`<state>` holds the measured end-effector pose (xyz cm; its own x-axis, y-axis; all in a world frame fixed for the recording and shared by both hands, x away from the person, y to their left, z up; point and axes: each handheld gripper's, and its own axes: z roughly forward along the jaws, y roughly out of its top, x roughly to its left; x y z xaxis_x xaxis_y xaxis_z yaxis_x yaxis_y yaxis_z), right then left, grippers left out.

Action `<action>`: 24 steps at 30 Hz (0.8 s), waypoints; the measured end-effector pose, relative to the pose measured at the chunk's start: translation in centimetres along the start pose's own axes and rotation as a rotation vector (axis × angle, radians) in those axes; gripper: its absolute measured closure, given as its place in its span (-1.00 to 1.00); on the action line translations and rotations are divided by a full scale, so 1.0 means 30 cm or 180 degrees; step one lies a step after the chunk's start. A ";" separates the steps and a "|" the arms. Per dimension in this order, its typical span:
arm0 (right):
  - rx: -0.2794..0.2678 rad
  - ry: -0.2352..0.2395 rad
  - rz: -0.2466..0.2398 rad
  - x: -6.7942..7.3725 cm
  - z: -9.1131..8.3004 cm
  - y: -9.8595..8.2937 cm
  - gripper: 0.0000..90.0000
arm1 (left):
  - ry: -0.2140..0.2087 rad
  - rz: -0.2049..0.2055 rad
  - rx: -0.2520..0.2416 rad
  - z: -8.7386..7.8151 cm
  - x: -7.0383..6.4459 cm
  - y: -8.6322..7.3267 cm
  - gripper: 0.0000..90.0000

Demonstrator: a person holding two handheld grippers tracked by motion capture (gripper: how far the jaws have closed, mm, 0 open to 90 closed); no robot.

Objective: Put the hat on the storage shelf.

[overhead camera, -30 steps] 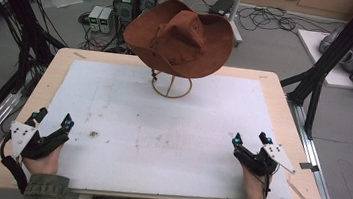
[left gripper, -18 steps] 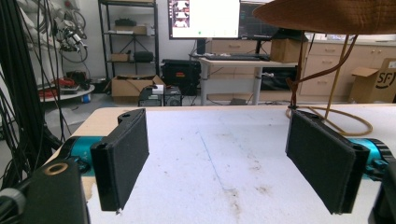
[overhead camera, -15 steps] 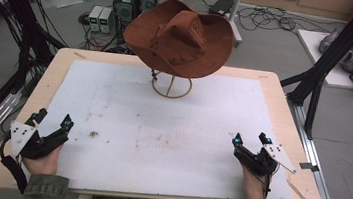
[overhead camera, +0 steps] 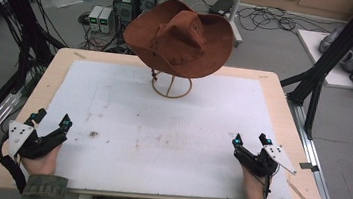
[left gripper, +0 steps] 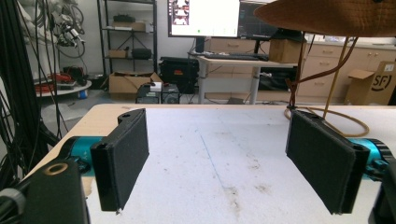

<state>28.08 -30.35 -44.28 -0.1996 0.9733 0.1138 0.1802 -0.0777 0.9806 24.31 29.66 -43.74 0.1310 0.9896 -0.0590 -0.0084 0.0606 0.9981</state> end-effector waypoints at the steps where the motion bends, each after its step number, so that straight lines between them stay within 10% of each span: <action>1: 0.0005 -0.0003 0.0002 0.000 0.000 0.000 -0.75 | 0.0000 0.0002 0.0006 0.001 -0.001 0.000 -0.52; 24: 0.0095 0.0071 -0.0024 0.008 0.010 -0.006 -0.75 | -0.0172 0.0029 0.0240 0.036 0.004 -0.026 -0.51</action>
<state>28.27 -30.03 -44.48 -0.2225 0.9687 0.1102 0.2071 -0.0635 0.9763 25.42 29.60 -44.51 0.1847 0.9815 -0.0511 0.0645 0.0398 0.9971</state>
